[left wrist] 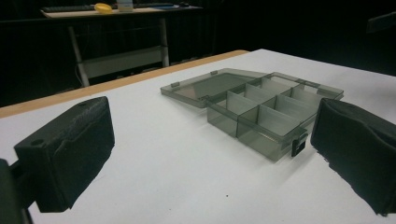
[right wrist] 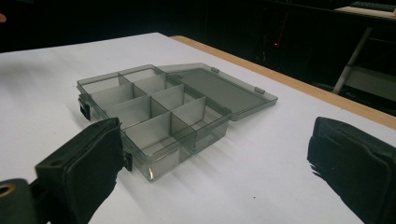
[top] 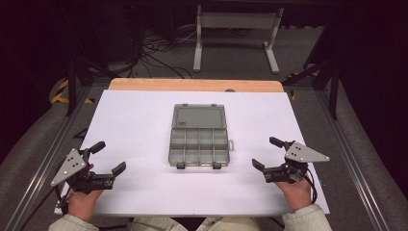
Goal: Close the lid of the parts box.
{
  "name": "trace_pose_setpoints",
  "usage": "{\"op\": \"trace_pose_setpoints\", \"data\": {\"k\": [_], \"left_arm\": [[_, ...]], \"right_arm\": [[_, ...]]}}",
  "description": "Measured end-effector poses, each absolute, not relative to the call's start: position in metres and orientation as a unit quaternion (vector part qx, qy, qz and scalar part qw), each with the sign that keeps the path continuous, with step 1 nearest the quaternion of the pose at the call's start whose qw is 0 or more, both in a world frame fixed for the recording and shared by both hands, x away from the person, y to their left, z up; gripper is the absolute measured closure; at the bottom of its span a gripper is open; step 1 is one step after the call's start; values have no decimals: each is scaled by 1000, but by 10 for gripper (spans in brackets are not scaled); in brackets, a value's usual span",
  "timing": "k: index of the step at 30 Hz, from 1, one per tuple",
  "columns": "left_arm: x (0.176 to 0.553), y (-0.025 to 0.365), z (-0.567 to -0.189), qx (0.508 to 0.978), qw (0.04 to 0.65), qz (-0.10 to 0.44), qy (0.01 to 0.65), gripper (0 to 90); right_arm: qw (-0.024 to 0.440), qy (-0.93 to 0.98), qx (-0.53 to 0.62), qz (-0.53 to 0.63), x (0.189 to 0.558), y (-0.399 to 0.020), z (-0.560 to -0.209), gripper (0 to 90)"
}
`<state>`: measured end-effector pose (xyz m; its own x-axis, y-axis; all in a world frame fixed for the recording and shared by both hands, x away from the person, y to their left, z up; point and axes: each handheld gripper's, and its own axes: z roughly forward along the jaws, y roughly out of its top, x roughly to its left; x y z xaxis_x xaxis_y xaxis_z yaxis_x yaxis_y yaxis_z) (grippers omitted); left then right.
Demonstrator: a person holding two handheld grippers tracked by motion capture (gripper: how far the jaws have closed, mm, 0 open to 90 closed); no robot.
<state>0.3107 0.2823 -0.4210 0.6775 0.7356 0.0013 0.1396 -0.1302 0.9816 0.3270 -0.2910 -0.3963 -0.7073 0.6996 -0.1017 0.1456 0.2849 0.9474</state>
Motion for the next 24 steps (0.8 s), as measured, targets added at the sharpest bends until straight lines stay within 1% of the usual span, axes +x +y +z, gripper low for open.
{"op": "trace_pose_setpoints", "data": {"k": [9, 13, 19, 24], "left_arm": [[313, 280, -421, 710, 577, 246, 320, 2], [314, 279, -422, 705, 582, 242, 324, 3], [317, 276, -420, 711, 576, 239, 324, 8], [330, 269, -418, 709, 573, 227, 342, 15]], "right_arm": [[257, 769, 274, 517, 329, -287, -398, 67], [255, 772, 271, 515, 329, -286, -397, 71], [251, 773, 274, 514, 332, -285, -396, 73], [248, 779, 274, 506, 340, -277, -390, 73]]}}
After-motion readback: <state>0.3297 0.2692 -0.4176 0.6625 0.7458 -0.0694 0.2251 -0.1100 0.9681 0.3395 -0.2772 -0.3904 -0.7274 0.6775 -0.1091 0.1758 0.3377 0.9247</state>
